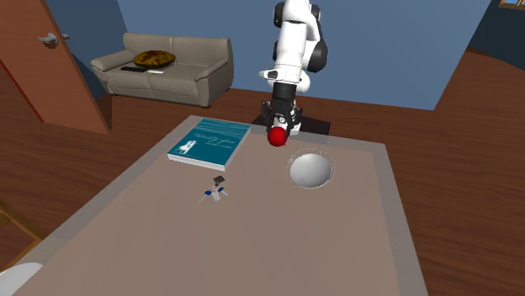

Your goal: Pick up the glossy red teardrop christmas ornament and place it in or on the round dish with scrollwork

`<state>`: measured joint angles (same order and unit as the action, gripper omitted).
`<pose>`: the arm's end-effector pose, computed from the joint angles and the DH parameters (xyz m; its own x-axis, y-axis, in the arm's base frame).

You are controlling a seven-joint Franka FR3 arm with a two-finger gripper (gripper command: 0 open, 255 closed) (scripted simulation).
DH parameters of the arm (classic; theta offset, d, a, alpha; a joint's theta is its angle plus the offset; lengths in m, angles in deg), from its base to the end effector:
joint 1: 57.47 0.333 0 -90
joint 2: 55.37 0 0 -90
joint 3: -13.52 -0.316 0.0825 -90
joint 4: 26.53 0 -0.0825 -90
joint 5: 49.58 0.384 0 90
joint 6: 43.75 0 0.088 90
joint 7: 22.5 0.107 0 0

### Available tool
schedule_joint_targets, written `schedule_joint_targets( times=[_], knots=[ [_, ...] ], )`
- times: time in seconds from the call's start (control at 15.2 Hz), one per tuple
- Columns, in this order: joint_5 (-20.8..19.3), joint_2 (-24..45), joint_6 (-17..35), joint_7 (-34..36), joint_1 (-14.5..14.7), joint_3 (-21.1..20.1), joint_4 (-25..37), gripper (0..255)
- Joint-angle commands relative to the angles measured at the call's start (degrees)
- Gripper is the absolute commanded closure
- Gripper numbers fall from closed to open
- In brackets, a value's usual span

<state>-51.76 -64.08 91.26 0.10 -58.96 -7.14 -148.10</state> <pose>0.5108 0.1851 0.5133 0.9275 -0.0408 0.3715 -0.0202 -0.9980 -0.0590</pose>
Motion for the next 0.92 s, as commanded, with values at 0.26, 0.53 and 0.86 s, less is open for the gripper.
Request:
schedule_joint_targets(
  times=[0.26,0.53,0.86],
  knots=[
    [-5.39,3.8,-1.49,11.52,2.65,-5.84,4.18,255],
    [-9.89,7.53,-3.29,19.24,4.85,-9.3,8.21,255],
    [-11.41,8.66,0.23,20.72,4.91,-9.27,5.53,255]
  ],
)
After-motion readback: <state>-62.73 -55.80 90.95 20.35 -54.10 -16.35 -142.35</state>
